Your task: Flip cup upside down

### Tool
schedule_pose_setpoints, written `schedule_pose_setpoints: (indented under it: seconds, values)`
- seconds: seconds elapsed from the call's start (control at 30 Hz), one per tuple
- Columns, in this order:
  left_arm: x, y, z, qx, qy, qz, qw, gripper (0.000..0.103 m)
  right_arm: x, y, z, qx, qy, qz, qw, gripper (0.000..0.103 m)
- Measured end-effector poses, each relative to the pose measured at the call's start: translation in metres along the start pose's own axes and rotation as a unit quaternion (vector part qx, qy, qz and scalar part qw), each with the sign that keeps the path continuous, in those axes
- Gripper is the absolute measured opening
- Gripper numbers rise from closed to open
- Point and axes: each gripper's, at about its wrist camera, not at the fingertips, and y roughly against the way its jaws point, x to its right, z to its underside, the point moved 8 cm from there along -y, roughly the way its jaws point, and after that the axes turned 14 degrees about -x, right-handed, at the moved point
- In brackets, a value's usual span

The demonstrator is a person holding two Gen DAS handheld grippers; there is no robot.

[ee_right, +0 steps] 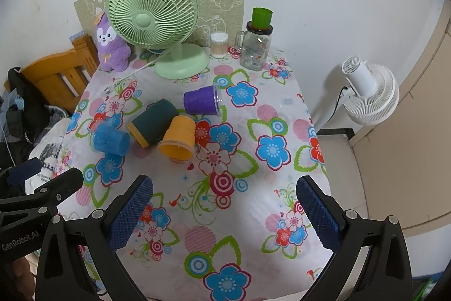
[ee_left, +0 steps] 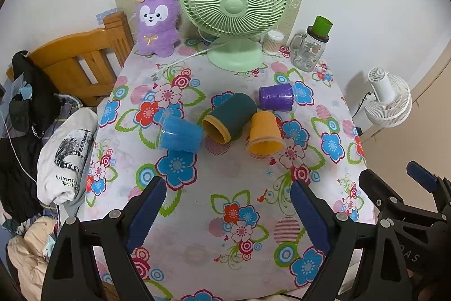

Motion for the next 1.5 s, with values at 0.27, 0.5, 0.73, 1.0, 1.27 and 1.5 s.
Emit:
schedule_pose_setpoints:
  seconds: [0.27,0.5,0.73,1.0,1.27,1.5]
  values:
    - [-0.001,-0.004,-0.007,-0.001,-0.007,-0.002,1.0000,0.091,-0.002,-0.003,-0.002,-0.004,0.002,0.001,1.000,0.102]
    - [0.004,-0.015,-0.024,-0.005,-0.031,-0.008,0.9995,0.091,-0.001,-0.016,-0.014,-0.013,0.006,0.006,1.000,0.103]
    - [0.009,-0.035,-0.049,-0.017,-0.065,-0.008,0.9977,0.091,0.002,-0.034,-0.032,-0.024,0.002,0.001,1.000,0.103]
    - [0.022,-0.069,-0.086,-0.031,-0.107,-0.018,0.9935,0.091,0.008,-0.063,-0.056,-0.035,0.001,0.006,0.999,0.103]
    - [0.047,-0.097,-0.122,-0.025,-0.176,-0.024,0.9838,0.091,0.019,-0.092,-0.077,-0.048,0.003,0.022,0.999,0.103]
    - [0.067,-0.123,-0.148,-0.034,-0.233,-0.016,0.9717,0.091,0.031,-0.115,-0.093,-0.058,-0.004,0.024,0.998,0.102]
